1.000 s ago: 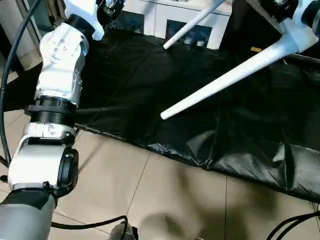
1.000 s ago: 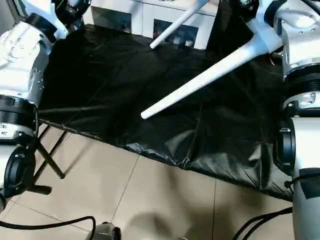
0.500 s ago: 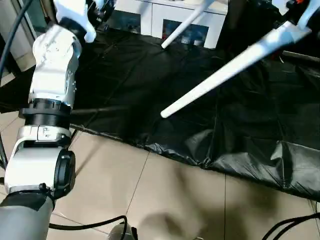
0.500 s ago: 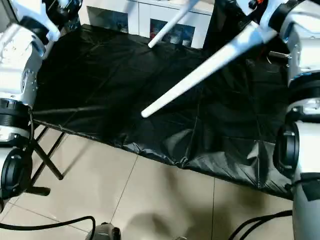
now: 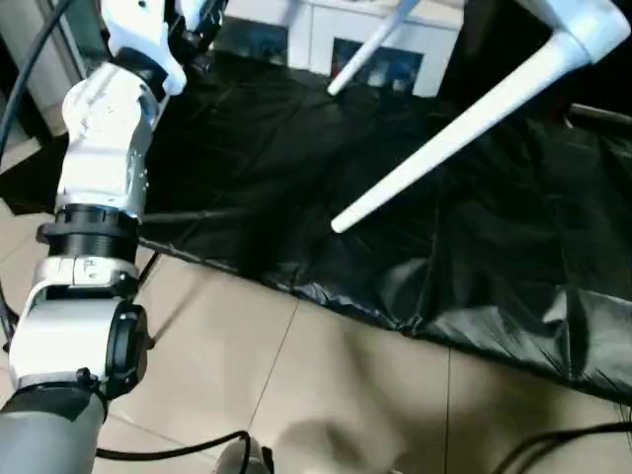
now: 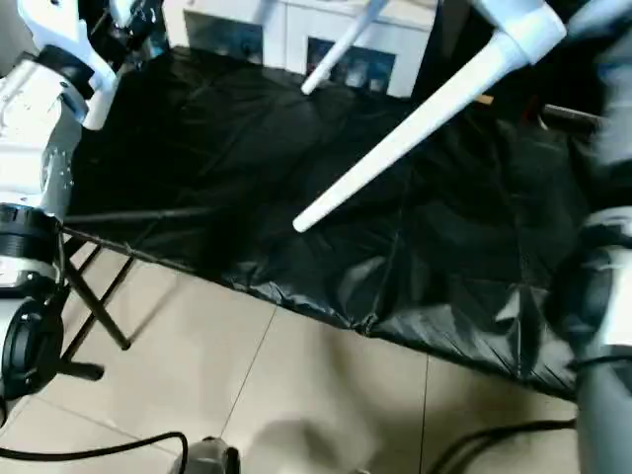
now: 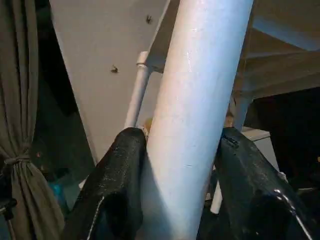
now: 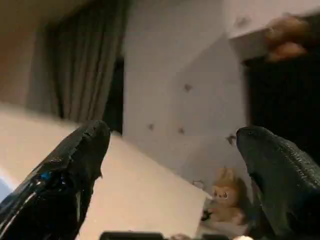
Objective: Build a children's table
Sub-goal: Flip table
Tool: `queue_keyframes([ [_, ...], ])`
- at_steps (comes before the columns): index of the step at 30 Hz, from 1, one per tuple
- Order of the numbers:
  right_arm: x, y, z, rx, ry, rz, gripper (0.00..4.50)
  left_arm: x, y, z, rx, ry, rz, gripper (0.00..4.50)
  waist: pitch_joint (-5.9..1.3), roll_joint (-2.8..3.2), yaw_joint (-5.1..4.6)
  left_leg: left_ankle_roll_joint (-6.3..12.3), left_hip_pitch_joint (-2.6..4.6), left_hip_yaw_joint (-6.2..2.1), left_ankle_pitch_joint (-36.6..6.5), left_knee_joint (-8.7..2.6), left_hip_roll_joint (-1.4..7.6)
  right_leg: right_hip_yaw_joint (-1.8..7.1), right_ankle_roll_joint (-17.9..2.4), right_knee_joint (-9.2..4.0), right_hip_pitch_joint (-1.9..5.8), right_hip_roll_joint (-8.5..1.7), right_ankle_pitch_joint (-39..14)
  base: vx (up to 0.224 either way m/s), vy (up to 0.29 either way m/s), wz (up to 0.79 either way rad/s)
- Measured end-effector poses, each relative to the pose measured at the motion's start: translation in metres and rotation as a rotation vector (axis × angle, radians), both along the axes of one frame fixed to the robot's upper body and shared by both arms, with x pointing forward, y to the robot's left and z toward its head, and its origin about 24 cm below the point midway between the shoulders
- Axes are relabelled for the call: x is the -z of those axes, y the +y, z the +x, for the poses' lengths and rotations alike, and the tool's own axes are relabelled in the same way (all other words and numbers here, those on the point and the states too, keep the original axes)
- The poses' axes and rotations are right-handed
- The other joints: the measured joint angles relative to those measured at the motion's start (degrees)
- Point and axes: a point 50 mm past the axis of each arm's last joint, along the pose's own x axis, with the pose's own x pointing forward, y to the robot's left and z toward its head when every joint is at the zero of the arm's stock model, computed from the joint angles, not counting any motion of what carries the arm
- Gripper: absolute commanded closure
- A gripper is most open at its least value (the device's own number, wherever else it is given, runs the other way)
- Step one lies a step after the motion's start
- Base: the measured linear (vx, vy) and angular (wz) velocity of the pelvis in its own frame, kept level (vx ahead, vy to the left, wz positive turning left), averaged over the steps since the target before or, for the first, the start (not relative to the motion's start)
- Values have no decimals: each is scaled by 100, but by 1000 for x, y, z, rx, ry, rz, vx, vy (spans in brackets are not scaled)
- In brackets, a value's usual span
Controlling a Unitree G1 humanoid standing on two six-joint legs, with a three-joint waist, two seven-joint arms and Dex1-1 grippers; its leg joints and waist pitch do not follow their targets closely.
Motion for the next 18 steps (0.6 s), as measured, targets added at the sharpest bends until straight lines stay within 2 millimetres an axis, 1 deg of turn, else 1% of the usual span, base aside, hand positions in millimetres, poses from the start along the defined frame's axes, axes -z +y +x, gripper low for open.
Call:
queue_keyframes([
  [2,31,-6,-1,-80,41,81,0,1,1,0,-4,4,1,251,0,4,-8,0,10,2,0,0,-1,1,0,-4,10,0,2,0,0,0],
  [3,53,-6,-1,-131,80,107,0,1,2,0,-5,5,0,252,1,9,-7,1,10,3,0,0,-1,1,-1,-4,10,0,9,0,0,0],
  [6,92,-1,-4,-243,150,136,0,1,1,0,0,3,4,252,0,19,8,0,11,2,1,0,3,-3,-2,4,6,-1,16,0,0,0],
  [11,130,7,-10,-329,245,116,0,3,4,1,5,8,15,253,-3,24,19,-1,18,0,1,-1,8,-11,-2,4,12,0,15,0,0,0],
  [12,139,12,-9,-337,282,103,0,3,5,1,2,11,17,254,-3,24,18,-1,18,0,1,-1,8,-10,-2,2,11,0,15,0,0,0],
  [13,152,21,-6,-356,333,94,0,3,7,1,-2,14,18,255,-3,24,9,-2,18,0,2,-1,8,-10,-2,2,11,0,16,0,0,0],
  [15,170,39,0,-400,420,85,0,4,7,1,4,16,19,255,-3,29,1,-3,17,2,2,-1,8,-10,-7,1,8,-1,19,0,0,0],
  [18,181,53,5,-433,488,54,0,4,6,1,14,18,29,258,-2,39,23,-4,17,2,2,-2,8,-11,-7,2,8,-2,19,0,0,0],
])
